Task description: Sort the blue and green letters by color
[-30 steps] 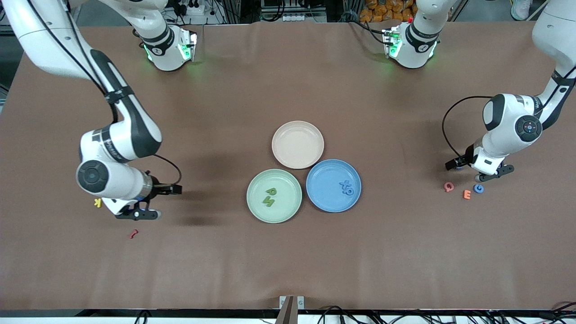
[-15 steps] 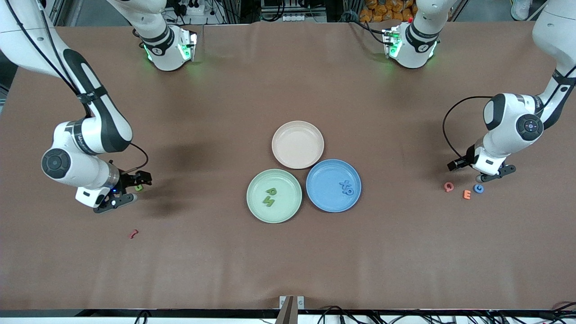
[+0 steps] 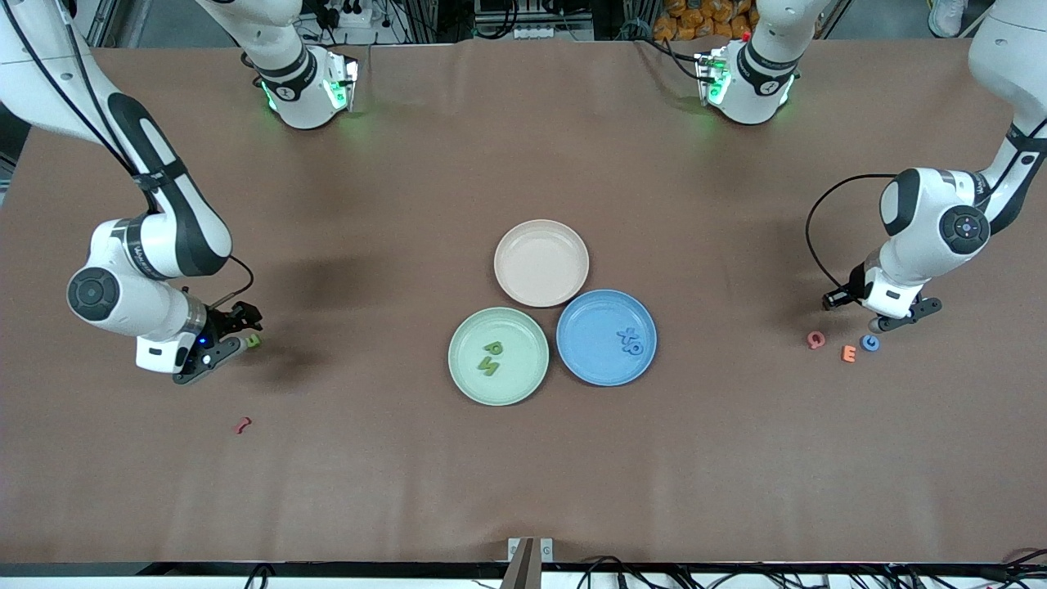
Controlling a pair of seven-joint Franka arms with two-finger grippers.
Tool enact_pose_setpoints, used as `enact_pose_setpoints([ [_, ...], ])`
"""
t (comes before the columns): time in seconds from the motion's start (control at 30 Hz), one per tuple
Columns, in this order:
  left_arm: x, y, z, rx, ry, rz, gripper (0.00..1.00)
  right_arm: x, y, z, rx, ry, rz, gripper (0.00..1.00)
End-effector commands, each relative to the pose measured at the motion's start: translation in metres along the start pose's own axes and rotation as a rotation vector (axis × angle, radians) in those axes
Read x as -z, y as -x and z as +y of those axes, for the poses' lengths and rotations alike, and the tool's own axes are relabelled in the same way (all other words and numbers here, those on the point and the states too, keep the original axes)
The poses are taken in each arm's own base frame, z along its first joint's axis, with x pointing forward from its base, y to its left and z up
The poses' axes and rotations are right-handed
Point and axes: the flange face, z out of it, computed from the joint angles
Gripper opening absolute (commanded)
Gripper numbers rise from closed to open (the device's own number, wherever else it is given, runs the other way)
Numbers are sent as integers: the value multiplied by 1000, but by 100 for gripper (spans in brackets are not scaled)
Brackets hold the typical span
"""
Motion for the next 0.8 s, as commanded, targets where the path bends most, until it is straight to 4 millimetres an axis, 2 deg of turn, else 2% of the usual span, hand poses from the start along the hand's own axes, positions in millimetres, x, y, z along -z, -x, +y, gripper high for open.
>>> enact_pose_setpoints([
  [0.0,24,-1,41,28,14,54,17,-9,4,-2,70,38,-13,85],
  [0.2,54,0,101,87,69,88,16,-25,11,-7,74,52,29,79],
  [0.37,74,10,162,87,115,114,16,-30,14,-8,82,62,40,76],
  [0.5,86,36,238,124,165,115,16,-35,16,-10,89,61,36,71],
  [0.63,98,57,300,180,219,109,16,-40,20,-8,84,66,45,68],
  [0.67,98,64,314,188,227,104,16,-42,21,-8,83,66,44,68],
  [0.77,98,79,339,189,233,102,16,-43,22,-8,84,66,42,65],
])
